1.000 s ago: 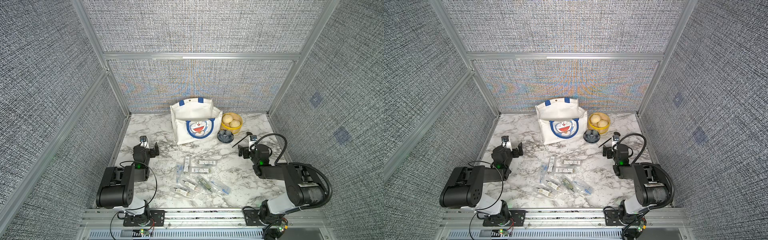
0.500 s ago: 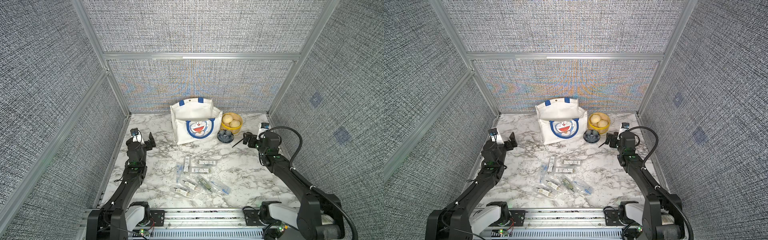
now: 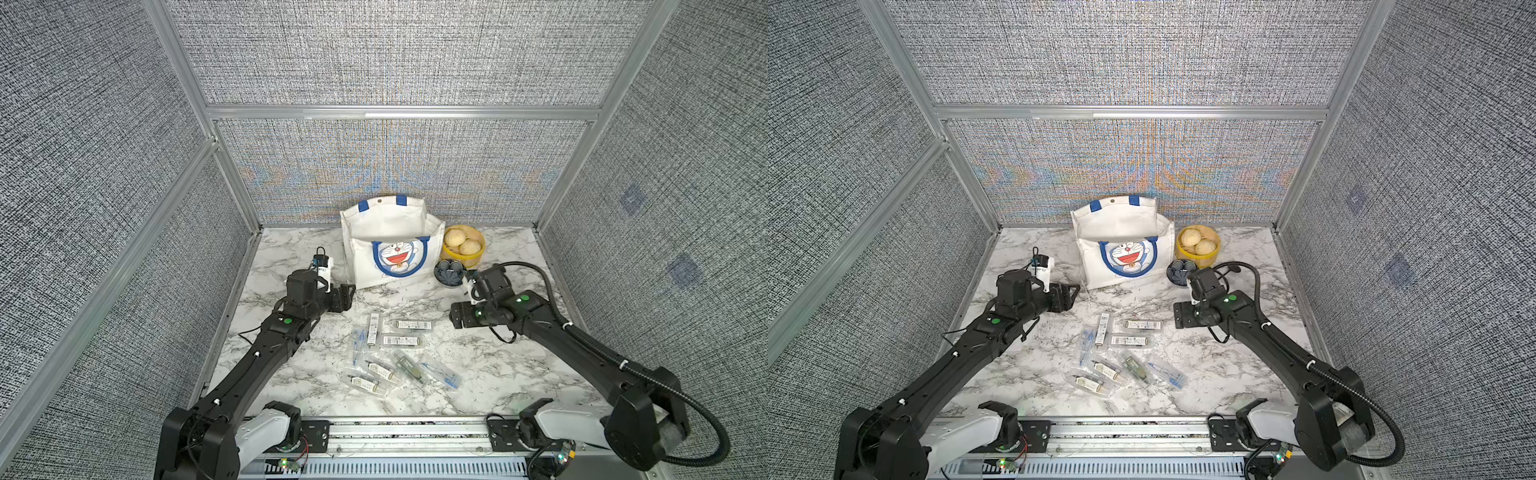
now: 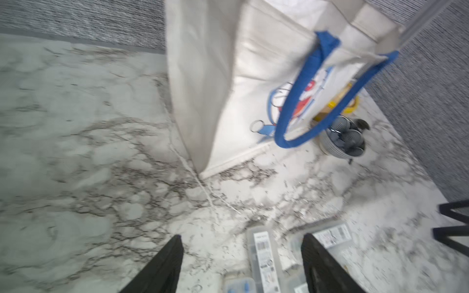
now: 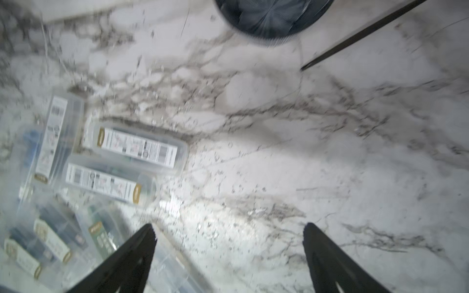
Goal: Put the compass set into the canvas bag
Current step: Pick up the compass set at the center of the board.
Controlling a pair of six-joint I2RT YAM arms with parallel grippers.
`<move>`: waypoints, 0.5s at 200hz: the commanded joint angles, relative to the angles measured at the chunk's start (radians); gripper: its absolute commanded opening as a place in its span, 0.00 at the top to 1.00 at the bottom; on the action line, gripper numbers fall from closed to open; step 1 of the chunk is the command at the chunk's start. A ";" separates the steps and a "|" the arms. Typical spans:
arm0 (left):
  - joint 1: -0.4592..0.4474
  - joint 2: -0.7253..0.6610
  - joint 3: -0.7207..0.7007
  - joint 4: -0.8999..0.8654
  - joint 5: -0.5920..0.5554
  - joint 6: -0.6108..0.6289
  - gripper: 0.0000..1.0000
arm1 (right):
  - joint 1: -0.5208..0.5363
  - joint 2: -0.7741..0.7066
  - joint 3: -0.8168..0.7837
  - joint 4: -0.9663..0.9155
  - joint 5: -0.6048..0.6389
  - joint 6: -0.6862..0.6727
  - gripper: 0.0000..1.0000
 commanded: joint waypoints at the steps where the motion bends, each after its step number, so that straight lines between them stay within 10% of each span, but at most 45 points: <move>1: -0.015 -0.008 0.028 -0.065 0.190 0.044 0.26 | 0.058 -0.008 -0.021 -0.105 -0.058 0.001 0.09; 100: -0.144 0.105 0.153 -0.179 0.380 0.162 0.28 | 0.310 0.077 -0.147 -0.060 -0.075 0.107 0.11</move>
